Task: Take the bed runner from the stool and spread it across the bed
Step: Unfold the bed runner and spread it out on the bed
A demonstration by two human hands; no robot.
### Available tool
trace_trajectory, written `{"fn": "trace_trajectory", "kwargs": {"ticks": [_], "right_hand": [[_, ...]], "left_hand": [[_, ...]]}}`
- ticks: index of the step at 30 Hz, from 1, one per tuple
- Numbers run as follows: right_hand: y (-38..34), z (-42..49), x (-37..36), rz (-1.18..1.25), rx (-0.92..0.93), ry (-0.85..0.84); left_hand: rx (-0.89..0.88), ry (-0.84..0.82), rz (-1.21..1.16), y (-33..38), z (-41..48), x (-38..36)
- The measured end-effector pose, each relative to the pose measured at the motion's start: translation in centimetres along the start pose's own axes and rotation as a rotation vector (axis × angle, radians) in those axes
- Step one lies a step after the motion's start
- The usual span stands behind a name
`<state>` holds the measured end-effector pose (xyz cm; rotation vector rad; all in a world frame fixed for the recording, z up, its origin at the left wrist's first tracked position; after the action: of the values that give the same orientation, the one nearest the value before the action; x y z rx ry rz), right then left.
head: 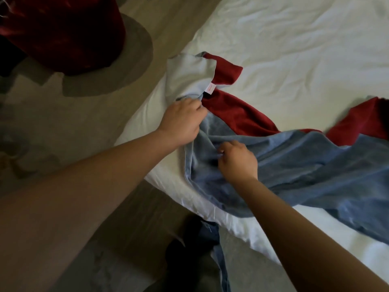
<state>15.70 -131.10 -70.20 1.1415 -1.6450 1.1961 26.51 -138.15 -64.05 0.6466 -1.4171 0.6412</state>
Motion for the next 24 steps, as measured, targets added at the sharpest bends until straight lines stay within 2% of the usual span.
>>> {"fn": "trace_trajectory", "kwargs": {"ticks": [8,14,17,20,24], "right_hand": [[1.0,10.1,2.7,0.094,-0.034,-0.023],[-0.4,14.9,2.6,0.077,-0.022,0.046],[-1.6,16.6,1.4,0.005,0.028,-0.023],[-1.4,18.5,1.1,-0.100,0.078,-0.115],[1.4,21.2,3.2,-0.147,0.056,-0.086]], "left_hand": [[-0.025,-0.057,0.109,-4.2,9.0,-1.7],[0.050,-0.218,0.126,-7.1,12.6,-4.5],[0.074,-0.285,0.113,-8.4,12.7,-5.4],[0.116,-0.283,0.030,-10.3,11.6,-5.4],[0.296,-0.366,-0.003,-14.5,7.8,-5.9]]}}
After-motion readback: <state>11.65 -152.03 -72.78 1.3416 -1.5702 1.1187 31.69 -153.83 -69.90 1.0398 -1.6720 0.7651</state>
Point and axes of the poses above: each hand's wrist, its own z-axis towards the middle knuckle, its own x-axis out of the back of the hand, y = z × x, the point moved 10 cm from there along z, towards the middle knuckle, and after that the axes turned 9 degrees about -x, right-handed, at the moved point
